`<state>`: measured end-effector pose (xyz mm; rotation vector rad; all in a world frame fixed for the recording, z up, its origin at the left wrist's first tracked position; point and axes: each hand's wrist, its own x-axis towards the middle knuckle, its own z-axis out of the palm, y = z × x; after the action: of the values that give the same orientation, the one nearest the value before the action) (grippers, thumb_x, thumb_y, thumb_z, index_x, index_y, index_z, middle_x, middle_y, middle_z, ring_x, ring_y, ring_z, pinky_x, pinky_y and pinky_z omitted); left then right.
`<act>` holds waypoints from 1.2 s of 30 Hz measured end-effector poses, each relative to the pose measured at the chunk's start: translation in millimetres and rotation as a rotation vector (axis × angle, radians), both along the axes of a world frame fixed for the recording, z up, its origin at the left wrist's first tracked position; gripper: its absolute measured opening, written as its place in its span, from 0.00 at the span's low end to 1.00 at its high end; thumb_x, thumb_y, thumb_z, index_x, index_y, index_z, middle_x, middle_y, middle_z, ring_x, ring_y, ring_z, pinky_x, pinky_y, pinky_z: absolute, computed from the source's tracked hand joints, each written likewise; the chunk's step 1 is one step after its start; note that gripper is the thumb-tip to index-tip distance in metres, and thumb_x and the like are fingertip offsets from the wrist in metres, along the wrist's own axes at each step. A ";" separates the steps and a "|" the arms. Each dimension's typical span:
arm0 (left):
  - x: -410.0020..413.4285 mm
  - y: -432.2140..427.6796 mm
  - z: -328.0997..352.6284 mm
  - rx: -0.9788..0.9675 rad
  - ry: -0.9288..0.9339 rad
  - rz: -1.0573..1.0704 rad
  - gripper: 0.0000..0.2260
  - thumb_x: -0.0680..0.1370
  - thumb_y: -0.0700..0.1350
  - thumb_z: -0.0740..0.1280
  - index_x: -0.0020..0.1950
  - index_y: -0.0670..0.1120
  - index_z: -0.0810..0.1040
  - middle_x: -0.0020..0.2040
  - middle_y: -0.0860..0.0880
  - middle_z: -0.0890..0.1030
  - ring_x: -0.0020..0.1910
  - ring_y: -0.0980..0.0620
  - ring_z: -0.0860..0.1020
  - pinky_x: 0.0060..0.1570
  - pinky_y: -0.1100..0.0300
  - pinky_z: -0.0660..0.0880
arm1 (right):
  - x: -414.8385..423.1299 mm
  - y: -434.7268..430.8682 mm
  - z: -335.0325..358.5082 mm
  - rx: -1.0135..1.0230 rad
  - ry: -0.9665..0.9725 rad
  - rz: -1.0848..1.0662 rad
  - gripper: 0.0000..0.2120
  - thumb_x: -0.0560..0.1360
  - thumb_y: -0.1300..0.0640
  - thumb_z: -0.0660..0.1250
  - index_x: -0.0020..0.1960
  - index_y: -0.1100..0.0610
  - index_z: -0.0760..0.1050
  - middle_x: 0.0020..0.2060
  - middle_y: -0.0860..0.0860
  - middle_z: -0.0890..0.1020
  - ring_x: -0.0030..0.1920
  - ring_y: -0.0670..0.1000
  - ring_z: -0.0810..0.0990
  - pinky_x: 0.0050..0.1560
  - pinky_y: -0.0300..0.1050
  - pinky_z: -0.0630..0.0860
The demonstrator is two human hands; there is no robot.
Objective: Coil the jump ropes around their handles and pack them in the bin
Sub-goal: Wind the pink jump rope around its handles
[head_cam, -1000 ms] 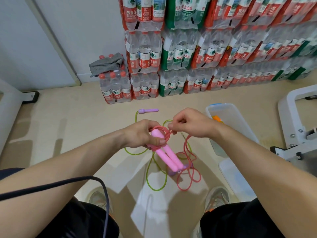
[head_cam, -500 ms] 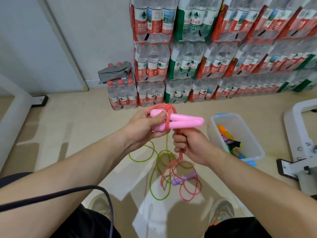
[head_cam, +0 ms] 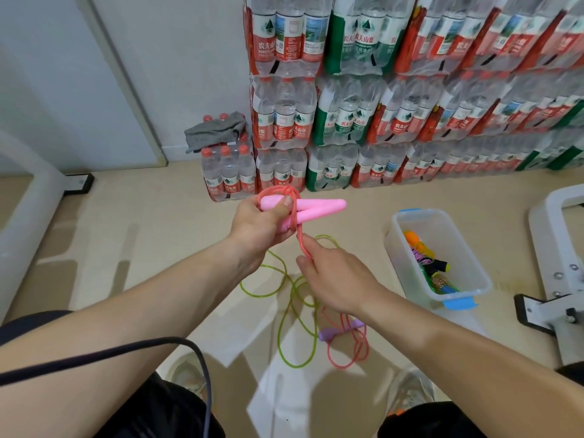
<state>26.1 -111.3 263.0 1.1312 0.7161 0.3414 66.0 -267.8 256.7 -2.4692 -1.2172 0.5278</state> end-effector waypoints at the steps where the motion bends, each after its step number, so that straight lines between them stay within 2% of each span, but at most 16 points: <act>1: 1.0 0.3 -4.9 0.095 0.024 0.013 0.12 0.78 0.41 0.72 0.60 0.41 0.78 0.57 0.40 0.81 0.47 0.45 0.83 0.40 0.54 0.83 | -1.1 0.5 4.1 -0.010 -0.070 0.026 0.10 0.84 0.48 0.52 0.60 0.51 0.66 0.49 0.55 0.80 0.53 0.62 0.78 0.46 0.53 0.72; 3: 1.9 0.3 -12.5 0.299 0.082 0.005 0.15 0.76 0.44 0.74 0.60 0.43 0.76 0.57 0.42 0.80 0.53 0.42 0.82 0.46 0.46 0.84 | -0.2 0.5 16.6 0.020 -0.167 0.042 0.09 0.84 0.47 0.54 0.48 0.50 0.66 0.45 0.52 0.77 0.52 0.60 0.78 0.42 0.50 0.66; 4: 1.2 -0.8 -13.3 0.363 0.102 -0.007 0.16 0.75 0.46 0.75 0.59 0.45 0.75 0.56 0.43 0.80 0.55 0.41 0.81 0.47 0.43 0.83 | 2.7 -0.4 21.8 0.048 -0.206 0.032 0.10 0.83 0.46 0.55 0.46 0.49 0.67 0.44 0.51 0.79 0.51 0.59 0.78 0.41 0.49 0.66; 5: 0.6 -1.6 -14.3 0.407 0.117 -0.024 0.17 0.73 0.48 0.76 0.58 0.47 0.75 0.55 0.45 0.80 0.55 0.41 0.81 0.48 0.42 0.83 | 6.5 -1.8 25.7 0.084 -0.235 0.019 0.11 0.82 0.46 0.57 0.46 0.49 0.71 0.45 0.51 0.81 0.51 0.58 0.79 0.41 0.48 0.66; 7: 1.0 -2.2 -14.7 0.523 0.135 -0.078 0.18 0.72 0.51 0.76 0.56 0.50 0.74 0.52 0.49 0.80 0.52 0.44 0.82 0.51 0.44 0.82 | 14.9 -5.1 31.9 0.121 -0.254 0.019 0.09 0.80 0.47 0.61 0.52 0.48 0.78 0.45 0.49 0.83 0.50 0.57 0.80 0.41 0.49 0.70; 10: 0.5 -3.2 -17.9 0.724 0.160 -0.164 0.14 0.74 0.47 0.76 0.56 0.49 0.75 0.49 0.51 0.81 0.47 0.49 0.80 0.50 0.52 0.80 | 22.5 -11.4 37.5 0.146 -0.246 0.055 0.12 0.74 0.52 0.64 0.57 0.44 0.72 0.42 0.48 0.83 0.48 0.56 0.80 0.40 0.49 0.69; 13: -1.0 -6.4 -21.6 0.726 0.165 -0.242 0.17 0.74 0.47 0.77 0.58 0.48 0.77 0.50 0.50 0.82 0.46 0.49 0.82 0.49 0.50 0.81 | 35.7 -18.0 36.2 0.092 -0.298 0.128 0.10 0.76 0.50 0.64 0.56 0.43 0.67 0.40 0.45 0.80 0.46 0.56 0.78 0.39 0.48 0.64; 16: -2.3 -6.6 -18.0 0.664 0.146 -0.344 0.16 0.74 0.45 0.77 0.58 0.47 0.77 0.50 0.47 0.82 0.46 0.45 0.83 0.46 0.48 0.83 | 54.8 -21.9 42.4 0.057 -0.244 0.113 0.06 0.77 0.46 0.68 0.48 0.43 0.70 0.34 0.42 0.76 0.44 0.52 0.77 0.41 0.49 0.70; 19: -2.4 -7.1 -7.8 0.547 0.060 -0.447 0.14 0.75 0.40 0.75 0.58 0.43 0.78 0.49 0.46 0.81 0.43 0.51 0.82 0.39 0.56 0.82 | 72.0 -28.7 45.6 0.141 -0.090 0.045 0.07 0.74 0.46 0.73 0.42 0.44 0.76 0.34 0.44 0.80 0.40 0.48 0.78 0.43 0.50 0.76; 21: -4.1 -6.9 0.4 0.474 0.020 -0.529 0.10 0.76 0.37 0.74 0.55 0.43 0.78 0.45 0.48 0.80 0.40 0.56 0.82 0.37 0.60 0.80 | 80.8 -32.2 45.8 0.207 0.091 0.040 0.04 0.74 0.51 0.75 0.42 0.47 0.81 0.37 0.47 0.83 0.39 0.47 0.79 0.44 0.49 0.76; 23: -6.3 -6.2 6.6 0.356 -0.020 -0.607 0.09 0.76 0.36 0.72 0.56 0.43 0.79 0.44 0.48 0.82 0.40 0.53 0.83 0.38 0.59 0.80 | 84.9 -35.6 46.1 0.272 0.358 0.057 0.02 0.76 0.59 0.74 0.45 0.53 0.82 0.38 0.50 0.85 0.39 0.46 0.80 0.44 0.45 0.75; 25: -8.0 -3.9 12.8 0.237 -0.049 -0.657 0.12 0.76 0.36 0.71 0.59 0.41 0.79 0.46 0.46 0.83 0.43 0.48 0.83 0.41 0.56 0.81 | 89.0 -40.0 44.0 0.315 0.586 0.051 0.04 0.76 0.64 0.72 0.46 0.56 0.82 0.36 0.49 0.84 0.38 0.45 0.79 0.42 0.39 0.73; 29: -10.3 -0.7 22.4 0.089 -0.101 -0.735 0.16 0.74 0.38 0.74 0.61 0.42 0.79 0.49 0.44 0.83 0.45 0.46 0.82 0.43 0.54 0.82 | 93.1 -42.9 39.5 0.420 0.977 -0.044 0.05 0.70 0.62 0.71 0.45 0.58 0.79 0.31 0.51 0.79 0.31 0.46 0.74 0.34 0.39 0.66; 32: -11.2 -2.4 26.0 -0.073 -0.146 -0.697 0.21 0.69 0.43 0.74 0.62 0.42 0.78 0.50 0.43 0.83 0.45 0.46 0.83 0.44 0.52 0.83 | 89.9 -40.6 35.7 0.533 1.179 -0.054 0.11 0.66 0.58 0.78 0.44 0.56 0.77 0.32 0.52 0.77 0.30 0.47 0.73 0.31 0.37 0.68; 34: -12.2 -3.2 27.3 -0.132 -0.183 -0.656 0.18 0.72 0.43 0.72 0.61 0.43 0.79 0.50 0.44 0.84 0.45 0.47 0.83 0.44 0.52 0.83 | 82.6 -37.3 30.4 0.609 1.295 -0.071 0.16 0.62 0.52 0.82 0.44 0.54 0.79 0.35 0.52 0.78 0.32 0.48 0.75 0.31 0.40 0.72; 36: -12.7 -5.1 28.9 -0.144 -0.194 -0.603 0.14 0.76 0.41 0.70 0.62 0.42 0.78 0.49 0.44 0.84 0.45 0.47 0.84 0.43 0.53 0.83 | 72.4 -32.3 23.4 0.640 1.357 -0.177 0.14 0.65 0.54 0.79 0.46 0.53 0.78 0.35 0.51 0.76 0.32 0.48 0.74 0.33 0.43 0.72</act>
<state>13.4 -116.3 291.9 1.1029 0.2023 -0.1110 138.4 -300.1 280.0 -1.1416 -0.4353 1.2068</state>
